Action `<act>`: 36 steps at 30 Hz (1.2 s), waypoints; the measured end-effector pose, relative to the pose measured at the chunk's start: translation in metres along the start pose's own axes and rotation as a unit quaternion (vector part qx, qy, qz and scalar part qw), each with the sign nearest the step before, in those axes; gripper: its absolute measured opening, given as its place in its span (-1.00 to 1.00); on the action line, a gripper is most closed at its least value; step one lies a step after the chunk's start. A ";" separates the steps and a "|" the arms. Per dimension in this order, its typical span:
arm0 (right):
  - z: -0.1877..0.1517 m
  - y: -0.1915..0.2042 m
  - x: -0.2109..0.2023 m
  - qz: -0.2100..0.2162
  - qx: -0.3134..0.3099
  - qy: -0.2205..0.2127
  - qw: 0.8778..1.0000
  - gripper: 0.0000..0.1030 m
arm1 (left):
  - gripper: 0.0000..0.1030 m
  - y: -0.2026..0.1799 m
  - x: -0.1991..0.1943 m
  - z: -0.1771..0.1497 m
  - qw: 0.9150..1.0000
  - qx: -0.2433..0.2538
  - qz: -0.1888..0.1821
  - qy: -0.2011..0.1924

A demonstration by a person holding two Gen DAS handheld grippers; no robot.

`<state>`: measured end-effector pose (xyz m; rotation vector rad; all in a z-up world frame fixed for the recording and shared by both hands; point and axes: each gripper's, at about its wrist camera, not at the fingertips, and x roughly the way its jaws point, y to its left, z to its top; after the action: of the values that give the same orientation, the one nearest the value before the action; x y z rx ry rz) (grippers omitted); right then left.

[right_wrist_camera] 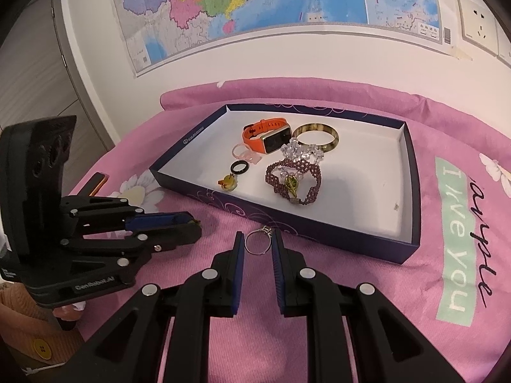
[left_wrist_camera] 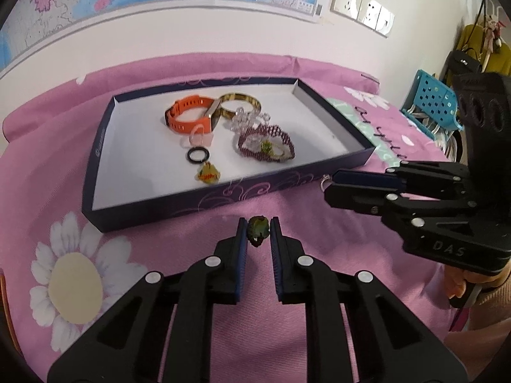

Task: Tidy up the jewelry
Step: 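Grasp the silver ring with the right tool while the left tool carries the green stone ring toward the box, then carry the silver ring into the box with the right tool while the left tool carries the green ring in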

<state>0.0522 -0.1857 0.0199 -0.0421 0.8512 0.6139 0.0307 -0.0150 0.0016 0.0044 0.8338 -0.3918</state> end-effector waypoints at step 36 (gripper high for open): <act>0.024 0.001 0.003 -0.004 -0.015 -0.019 1.000 -0.70 | -0.72 0.006 -0.012 0.027 0.999 -0.015 -0.001 -0.037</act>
<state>0.0695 -0.1768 0.0346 -0.0604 0.8038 0.6190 0.0449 -0.0093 0.0278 -0.0374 0.7669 -0.3787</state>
